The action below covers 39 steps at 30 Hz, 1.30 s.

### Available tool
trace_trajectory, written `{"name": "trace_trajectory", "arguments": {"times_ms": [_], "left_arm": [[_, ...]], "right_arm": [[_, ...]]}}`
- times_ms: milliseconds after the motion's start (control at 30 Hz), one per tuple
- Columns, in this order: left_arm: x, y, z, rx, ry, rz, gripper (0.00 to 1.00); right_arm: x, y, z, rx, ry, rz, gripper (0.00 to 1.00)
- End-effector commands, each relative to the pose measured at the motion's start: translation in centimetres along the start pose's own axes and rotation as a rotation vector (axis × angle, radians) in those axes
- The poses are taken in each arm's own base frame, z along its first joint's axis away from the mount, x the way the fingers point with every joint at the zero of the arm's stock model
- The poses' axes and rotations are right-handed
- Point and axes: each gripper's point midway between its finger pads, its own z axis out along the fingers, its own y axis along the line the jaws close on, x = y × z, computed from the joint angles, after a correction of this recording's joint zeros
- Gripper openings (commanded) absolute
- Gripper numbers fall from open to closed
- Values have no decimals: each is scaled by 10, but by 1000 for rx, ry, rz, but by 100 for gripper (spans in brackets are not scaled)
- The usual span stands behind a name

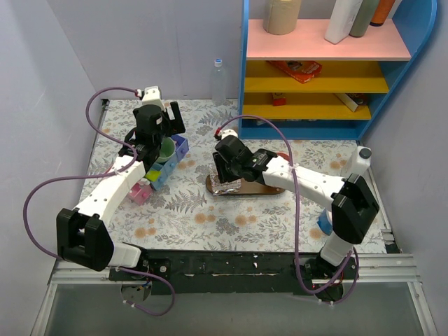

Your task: Prepare toiletry sets of a toothbrush and toothpaste on the tray

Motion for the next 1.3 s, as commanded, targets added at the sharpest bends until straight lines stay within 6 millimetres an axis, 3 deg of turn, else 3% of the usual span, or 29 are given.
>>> {"name": "trace_trajectory", "arguments": {"times_ms": [0, 500, 1267], "left_arm": [[-16, 4, -8, -6, -53, 1, 85], [-7, 5, -2, -17, -25, 13, 85], [-6, 3, -3, -5, -19, 11, 84]], "right_arm": [[-22, 8, -2, 22, -50, 28, 46], [-12, 9, -11, 106, -35, 24, 43], [-2, 9, 9, 148, 23, 38, 36]]}}
